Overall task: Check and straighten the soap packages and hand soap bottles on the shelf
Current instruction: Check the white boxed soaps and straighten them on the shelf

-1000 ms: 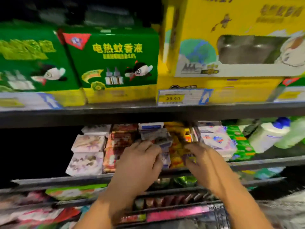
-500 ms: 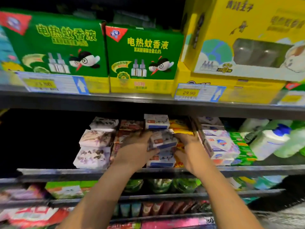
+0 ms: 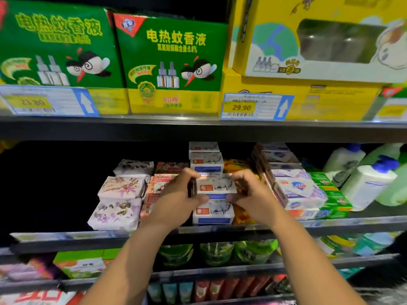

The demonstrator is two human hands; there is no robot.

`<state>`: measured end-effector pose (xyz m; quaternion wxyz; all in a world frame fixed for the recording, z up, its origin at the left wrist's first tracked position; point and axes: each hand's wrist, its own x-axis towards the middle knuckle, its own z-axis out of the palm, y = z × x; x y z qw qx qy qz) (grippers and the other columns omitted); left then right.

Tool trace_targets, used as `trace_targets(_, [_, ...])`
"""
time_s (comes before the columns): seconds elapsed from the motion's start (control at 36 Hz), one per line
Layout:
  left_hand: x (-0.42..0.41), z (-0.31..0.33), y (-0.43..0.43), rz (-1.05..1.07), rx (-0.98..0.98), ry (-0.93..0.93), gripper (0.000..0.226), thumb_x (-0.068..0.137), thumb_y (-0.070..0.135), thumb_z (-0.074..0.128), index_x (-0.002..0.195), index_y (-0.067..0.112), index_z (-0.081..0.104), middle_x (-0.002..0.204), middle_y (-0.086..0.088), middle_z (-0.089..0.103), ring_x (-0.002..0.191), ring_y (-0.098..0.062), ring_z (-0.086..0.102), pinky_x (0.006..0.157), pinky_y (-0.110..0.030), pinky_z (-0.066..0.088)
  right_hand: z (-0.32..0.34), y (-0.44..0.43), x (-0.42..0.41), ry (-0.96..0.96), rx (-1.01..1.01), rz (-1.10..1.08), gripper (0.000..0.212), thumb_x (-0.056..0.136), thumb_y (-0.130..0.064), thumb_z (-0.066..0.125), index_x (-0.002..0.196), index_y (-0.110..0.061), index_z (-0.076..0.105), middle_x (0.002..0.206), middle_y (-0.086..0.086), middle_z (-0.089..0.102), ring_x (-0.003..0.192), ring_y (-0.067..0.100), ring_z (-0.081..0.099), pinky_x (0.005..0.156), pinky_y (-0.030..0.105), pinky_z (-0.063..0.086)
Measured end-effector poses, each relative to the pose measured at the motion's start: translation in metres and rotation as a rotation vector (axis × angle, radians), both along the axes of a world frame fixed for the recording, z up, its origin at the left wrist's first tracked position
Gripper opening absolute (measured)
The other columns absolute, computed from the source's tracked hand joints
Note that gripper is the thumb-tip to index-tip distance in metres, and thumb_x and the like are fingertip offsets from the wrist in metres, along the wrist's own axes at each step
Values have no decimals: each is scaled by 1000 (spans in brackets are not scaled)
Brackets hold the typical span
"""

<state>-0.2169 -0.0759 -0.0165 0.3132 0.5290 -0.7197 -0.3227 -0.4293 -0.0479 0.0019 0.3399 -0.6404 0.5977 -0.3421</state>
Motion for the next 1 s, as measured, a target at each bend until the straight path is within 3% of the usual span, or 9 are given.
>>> trace_targets(0.14, [3, 5, 9, -87, 12, 209, 30, 91, 41, 66, 114, 50, 49, 112, 17, 66, 99, -7, 66, 76, -32, 56, 0, 9, -3, -309, -24, 2, 36, 89, 1, 67, 116, -20, 54, 100, -19, 62, 84, -18, 61, 68, 3, 46])
trace_targets(0.31, [-2, 8, 24, -178, -85, 180, 61, 74, 28, 86, 119, 51, 52, 128, 24, 52, 113, 4, 57, 88, -14, 51, 7, 19, 2, -475, -86, -74, 25, 84, -36, 68, 104, -21, 67, 91, -9, 72, 88, 8, 69, 74, 25, 52])
trace_targets(0.44, [0, 16, 35, -107, -24, 291, 48, 77, 41, 73, 122, 33, 60, 110, 20, 69, 104, 1, 64, 86, -21, 53, 18, 28, 4, -541, 26, -100, 38, 78, -52, 63, 97, -21, 71, 96, -3, 76, 95, 14, 71, 90, 42, 55])
trace_targets(0.53, [-3, 24, 41, -89, 122, 541, 36, 84, 18, 69, 119, 17, 61, 97, 7, 75, 83, -3, 70, 69, -16, 54, 21, 32, 1, -525, 108, -76, 38, 84, -60, 68, 100, -27, 73, 101, -5, 76, 99, 13, 70, 89, 39, 54])
trace_targets(0.61, [-7, 35, 47, -20, 210, 669, 20, 89, 15, 68, 109, 19, 63, 78, 9, 74, 62, 0, 64, 55, -11, 47, 27, 35, 0, -448, 149, -61, 19, 89, -30, 74, 105, -20, 70, 99, -1, 77, 93, 15, 72, 77, 26, 54])
trace_targets(0.69, [-4, 30, 46, 8, 234, 619, 25, 83, 44, 74, 106, 36, 68, 98, -6, 74, 92, -24, 71, 79, -44, 58, 28, 38, 2, -446, 209, -63, 32, 84, -27, 79, 109, -12, 65, 98, 9, 75, 89, 24, 71, 73, 29, 57])
trace_targets(0.75, [-2, 30, 48, -4, 287, 622, 31, 83, 50, 73, 112, 44, 65, 109, -6, 72, 103, -26, 68, 88, -55, 55, 29, 41, 4, -522, 263, -94, 43, 82, -32, 80, 112, -10, 60, 99, 25, 68, 75, 32, 67, 61, 33, 55])
trace_targets(0.89, [5, 23, 53, -228, 413, 704, 82, 60, 19, 87, 133, 28, 51, 124, -2, 69, 114, -19, 65, 86, -29, 56, 26, 43, 2, -618, 314, -204, 25, 89, -29, 71, 107, -15, 61, 86, 20, 68, 57, 28, 62, 51, 32, 48])
trace_targets(1.0, [9, 20, 52, -201, 246, 525, 70, 62, 25, 91, 121, 46, 61, 139, 1, 55, 124, -17, 58, 92, -32, 54, 27, 46, 0, -688, 365, -223, 17, 95, -21, 63, 104, -6, 59, 74, 13, 67, 50, 25, 57, 41, 26, 42])
